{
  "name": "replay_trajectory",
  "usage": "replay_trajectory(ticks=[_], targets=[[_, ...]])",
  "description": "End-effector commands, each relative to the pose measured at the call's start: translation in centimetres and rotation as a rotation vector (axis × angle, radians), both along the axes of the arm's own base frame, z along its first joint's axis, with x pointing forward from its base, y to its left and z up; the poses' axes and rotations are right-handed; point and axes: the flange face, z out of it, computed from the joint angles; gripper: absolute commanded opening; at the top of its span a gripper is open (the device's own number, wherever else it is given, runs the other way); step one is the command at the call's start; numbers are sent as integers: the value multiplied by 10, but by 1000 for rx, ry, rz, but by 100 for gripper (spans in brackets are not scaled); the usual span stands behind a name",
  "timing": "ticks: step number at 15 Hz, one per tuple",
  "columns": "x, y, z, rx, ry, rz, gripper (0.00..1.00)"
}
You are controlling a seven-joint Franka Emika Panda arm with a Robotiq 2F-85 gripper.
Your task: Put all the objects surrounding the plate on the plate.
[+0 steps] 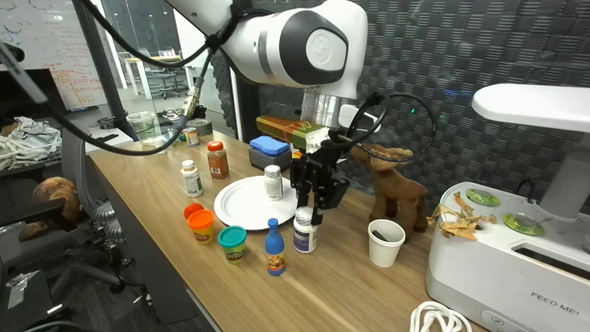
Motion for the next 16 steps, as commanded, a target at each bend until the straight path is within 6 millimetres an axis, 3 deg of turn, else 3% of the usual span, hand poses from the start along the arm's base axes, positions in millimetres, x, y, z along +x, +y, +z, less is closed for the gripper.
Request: replay_trajectory(ticks=[1,8,12,16], targets=[[1,1,18,-1,-22,-1,20],[11,52,66,-18,-95,68,20],[18,90,63,-17,-91,135,20],[23,110,48,-27,-66,177,20]])
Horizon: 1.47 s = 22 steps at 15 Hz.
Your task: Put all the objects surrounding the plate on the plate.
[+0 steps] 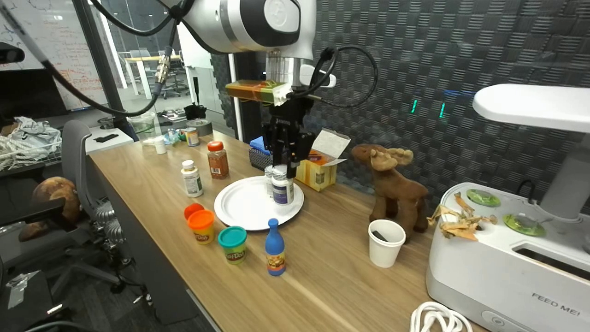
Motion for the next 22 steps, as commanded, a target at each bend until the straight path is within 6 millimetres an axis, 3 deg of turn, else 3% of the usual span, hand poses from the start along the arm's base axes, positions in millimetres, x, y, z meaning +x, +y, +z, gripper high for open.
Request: replay_trajectory(ticks=[1,17,18,19,22], targets=[[10,11,-5,-24,16,22,20],[32,43,-41,-5,86,68,20],[32,44,-41,-15,86,72,55],[32,44,-39,-14,86,75,71],[30,43,-18,-13,53,74,91]])
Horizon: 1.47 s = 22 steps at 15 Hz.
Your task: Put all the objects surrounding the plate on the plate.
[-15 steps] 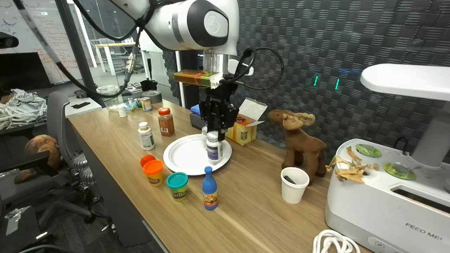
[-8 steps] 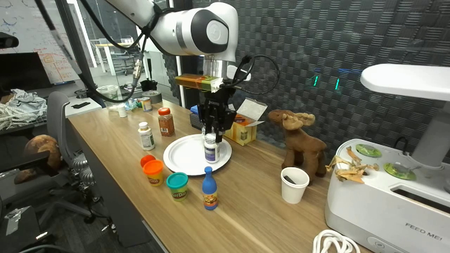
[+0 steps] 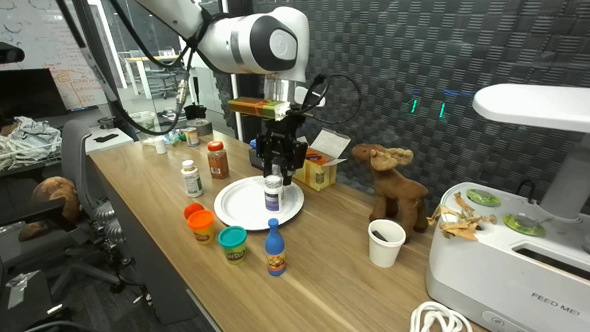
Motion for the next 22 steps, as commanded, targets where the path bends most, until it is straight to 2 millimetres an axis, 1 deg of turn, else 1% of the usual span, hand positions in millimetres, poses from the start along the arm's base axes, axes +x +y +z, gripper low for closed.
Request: replay_trajectory(ticks=[1,4,7,8,10,11,12,13,14,16,17,22], targets=[[2,2,37,-1,-47,5,99],[-6,1,77,12,-113,-9,100],[-23,-10,124,20,-183,-42,100],[-31,-15,138,24,-197,-54,100],[-48,-31,158,-17,-182,-75,100],[-56,-42,165,-29,-182,-92,100],[-65,-50,172,-11,-174,-109,100],[-75,-55,178,23,-140,-108,100],[-51,-47,164,-6,-159,-94,100],[-65,-58,172,1,-142,-112,100],[-68,-59,174,3,-140,-115,100],[-71,-57,170,7,-130,-113,100]])
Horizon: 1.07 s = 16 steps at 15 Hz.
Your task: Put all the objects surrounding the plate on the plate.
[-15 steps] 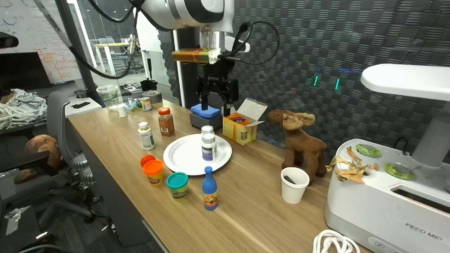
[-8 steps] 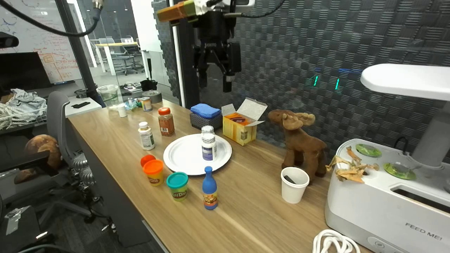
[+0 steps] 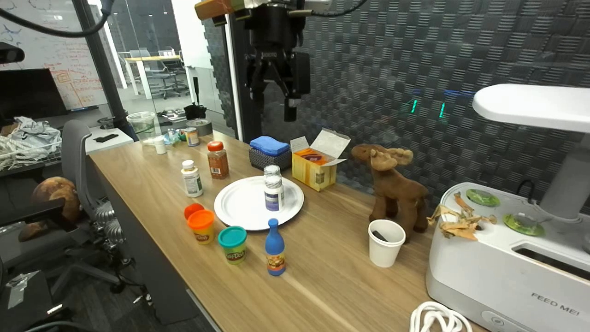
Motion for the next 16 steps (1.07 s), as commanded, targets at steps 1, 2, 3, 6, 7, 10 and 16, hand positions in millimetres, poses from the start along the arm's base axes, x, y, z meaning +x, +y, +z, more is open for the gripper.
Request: replay_trajectory(ticks=[1,2,3,6,7,10,16], targets=[[0,0,1,0,1,0,100],[5,2,-4,26,-25,-19,100],[9,5,-10,48,-50,-39,100],[20,25,-36,124,-105,-117,100],[20,37,-46,147,-110,-134,100],[19,77,-66,187,-151,-159,100],[2,137,-61,146,-186,-170,100]])
